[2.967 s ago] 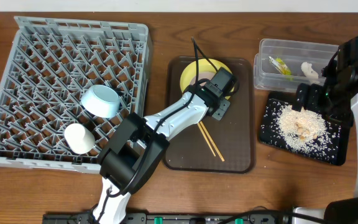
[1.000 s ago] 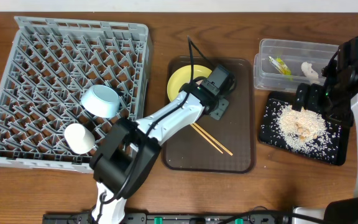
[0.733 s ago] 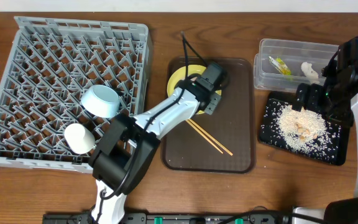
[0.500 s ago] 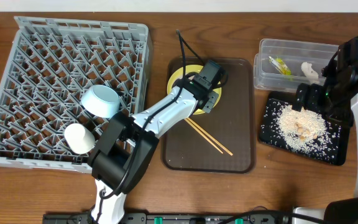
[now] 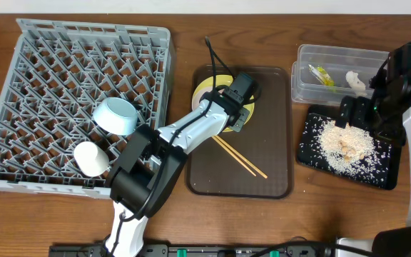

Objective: Sort waste into correct bins and load items into the dishwasher
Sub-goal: 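Carry the white plate to the dish rack and set it in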

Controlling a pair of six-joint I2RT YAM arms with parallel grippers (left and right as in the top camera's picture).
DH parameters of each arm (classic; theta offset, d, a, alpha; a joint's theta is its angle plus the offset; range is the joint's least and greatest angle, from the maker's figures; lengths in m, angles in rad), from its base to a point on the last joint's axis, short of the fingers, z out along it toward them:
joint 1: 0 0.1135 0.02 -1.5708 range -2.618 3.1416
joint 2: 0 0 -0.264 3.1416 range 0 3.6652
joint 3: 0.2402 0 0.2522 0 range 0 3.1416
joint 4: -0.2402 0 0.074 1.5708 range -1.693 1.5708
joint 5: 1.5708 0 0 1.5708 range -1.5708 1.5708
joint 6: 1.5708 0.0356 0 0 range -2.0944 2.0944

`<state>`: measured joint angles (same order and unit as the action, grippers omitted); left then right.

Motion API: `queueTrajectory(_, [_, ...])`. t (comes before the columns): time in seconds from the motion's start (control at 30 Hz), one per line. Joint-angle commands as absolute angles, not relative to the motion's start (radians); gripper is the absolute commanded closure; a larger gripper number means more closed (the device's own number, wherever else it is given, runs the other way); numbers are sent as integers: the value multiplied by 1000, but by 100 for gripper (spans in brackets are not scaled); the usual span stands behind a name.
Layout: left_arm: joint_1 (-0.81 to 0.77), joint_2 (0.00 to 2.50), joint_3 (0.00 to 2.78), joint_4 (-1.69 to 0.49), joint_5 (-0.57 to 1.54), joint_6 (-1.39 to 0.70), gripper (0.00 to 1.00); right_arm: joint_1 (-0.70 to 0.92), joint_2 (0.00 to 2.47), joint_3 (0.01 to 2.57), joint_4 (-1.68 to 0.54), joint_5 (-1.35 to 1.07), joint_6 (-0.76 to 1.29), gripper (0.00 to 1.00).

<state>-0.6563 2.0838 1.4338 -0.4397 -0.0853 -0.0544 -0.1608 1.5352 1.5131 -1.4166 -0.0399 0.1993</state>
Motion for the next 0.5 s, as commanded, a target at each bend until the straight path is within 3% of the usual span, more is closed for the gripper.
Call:
queueTrajectory(0.0, [-659,2086,1426,-451,-91,-60,92,-163,1528,1530,-1418,-28,212,1])
queueTrajectory(0.47, [-632,1797,1454,-580,-90,-52,92,-163,1528,1530,-1417,-28,212,1])
